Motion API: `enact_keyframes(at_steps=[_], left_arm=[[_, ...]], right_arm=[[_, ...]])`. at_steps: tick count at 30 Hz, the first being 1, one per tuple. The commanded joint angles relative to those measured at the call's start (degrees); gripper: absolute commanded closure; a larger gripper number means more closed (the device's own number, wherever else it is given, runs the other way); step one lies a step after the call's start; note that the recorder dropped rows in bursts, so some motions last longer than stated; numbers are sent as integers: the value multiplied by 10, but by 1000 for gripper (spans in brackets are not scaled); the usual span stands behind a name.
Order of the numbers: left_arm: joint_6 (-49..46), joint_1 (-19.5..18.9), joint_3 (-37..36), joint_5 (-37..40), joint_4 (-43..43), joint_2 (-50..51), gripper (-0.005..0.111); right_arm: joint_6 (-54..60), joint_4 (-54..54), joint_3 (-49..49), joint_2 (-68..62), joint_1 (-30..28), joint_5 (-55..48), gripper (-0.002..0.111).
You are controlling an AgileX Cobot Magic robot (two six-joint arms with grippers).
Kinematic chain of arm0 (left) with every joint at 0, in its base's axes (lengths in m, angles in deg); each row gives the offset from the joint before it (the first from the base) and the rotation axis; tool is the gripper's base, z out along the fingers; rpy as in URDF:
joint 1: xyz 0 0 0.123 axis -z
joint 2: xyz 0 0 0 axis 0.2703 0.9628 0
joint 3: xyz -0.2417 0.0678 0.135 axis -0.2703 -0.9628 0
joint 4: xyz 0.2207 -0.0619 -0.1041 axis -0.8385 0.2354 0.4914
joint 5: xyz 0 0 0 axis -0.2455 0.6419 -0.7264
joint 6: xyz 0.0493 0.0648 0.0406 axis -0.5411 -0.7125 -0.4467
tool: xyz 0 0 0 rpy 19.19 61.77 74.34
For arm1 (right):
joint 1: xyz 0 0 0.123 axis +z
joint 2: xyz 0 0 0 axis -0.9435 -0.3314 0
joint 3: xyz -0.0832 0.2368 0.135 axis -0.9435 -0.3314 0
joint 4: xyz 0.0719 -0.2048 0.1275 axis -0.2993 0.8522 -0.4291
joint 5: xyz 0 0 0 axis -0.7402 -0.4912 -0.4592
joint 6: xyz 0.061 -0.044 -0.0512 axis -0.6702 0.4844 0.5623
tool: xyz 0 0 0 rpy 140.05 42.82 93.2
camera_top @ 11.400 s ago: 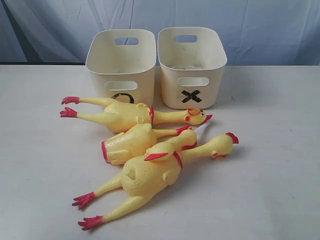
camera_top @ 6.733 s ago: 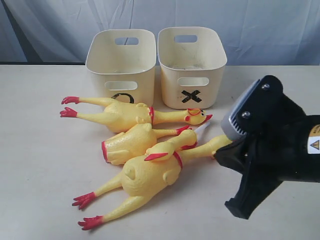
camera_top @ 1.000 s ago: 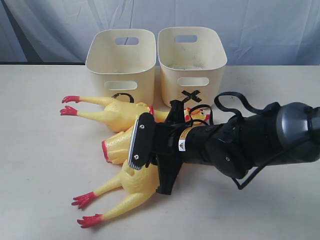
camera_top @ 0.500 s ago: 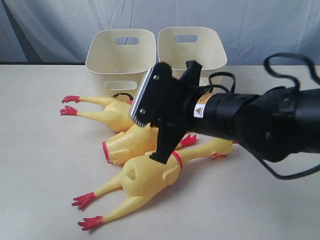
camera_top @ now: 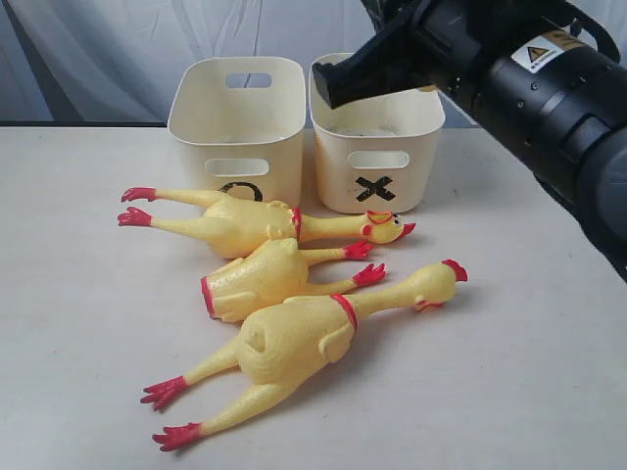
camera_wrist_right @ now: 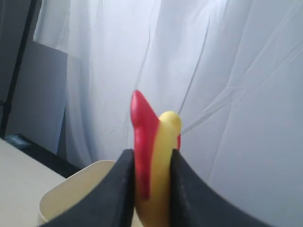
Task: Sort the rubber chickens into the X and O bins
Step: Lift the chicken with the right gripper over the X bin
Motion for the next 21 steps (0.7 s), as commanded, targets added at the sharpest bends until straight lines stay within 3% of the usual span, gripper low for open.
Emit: enact_keyframes(at_steps=[1,21], left_arm=[[0,-2,-3,-3,-2,-3,107],[0,-2,-3,-3,-3,-3,107]], right_arm=[[-28,7,13,-34,0,56,109],[-141,18,221,-265,-63,86,109]])
